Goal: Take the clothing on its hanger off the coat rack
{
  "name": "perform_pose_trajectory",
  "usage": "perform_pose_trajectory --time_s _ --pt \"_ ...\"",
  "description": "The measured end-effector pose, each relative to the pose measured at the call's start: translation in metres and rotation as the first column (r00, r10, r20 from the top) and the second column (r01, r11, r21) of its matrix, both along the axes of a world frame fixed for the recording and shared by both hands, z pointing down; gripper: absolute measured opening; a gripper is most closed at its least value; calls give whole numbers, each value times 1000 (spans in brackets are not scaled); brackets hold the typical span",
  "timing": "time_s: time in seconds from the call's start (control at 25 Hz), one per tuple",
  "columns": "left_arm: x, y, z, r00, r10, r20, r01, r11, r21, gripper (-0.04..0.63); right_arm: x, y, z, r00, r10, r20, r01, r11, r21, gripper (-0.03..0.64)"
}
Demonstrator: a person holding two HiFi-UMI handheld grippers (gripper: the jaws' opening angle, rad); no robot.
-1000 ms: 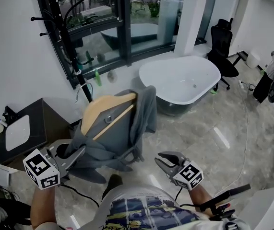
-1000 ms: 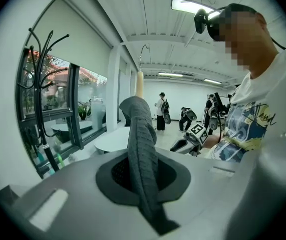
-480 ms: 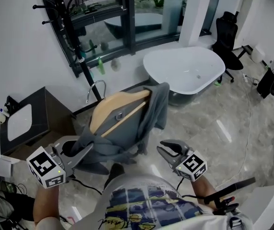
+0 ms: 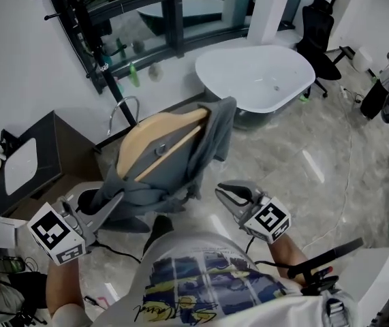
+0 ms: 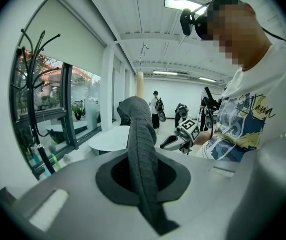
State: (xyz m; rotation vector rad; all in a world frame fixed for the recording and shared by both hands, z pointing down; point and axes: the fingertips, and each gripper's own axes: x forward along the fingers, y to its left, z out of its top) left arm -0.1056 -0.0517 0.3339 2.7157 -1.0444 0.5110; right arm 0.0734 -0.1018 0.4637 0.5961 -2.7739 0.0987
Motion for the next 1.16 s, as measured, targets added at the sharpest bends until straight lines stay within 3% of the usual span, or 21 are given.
perform_pose_trajectory --time_s 1.16 --pt "-13 4 1 1000 6 18 -6 1000 -17 2 -27 15 1 999 -17 -33 17 1000 -11 18"
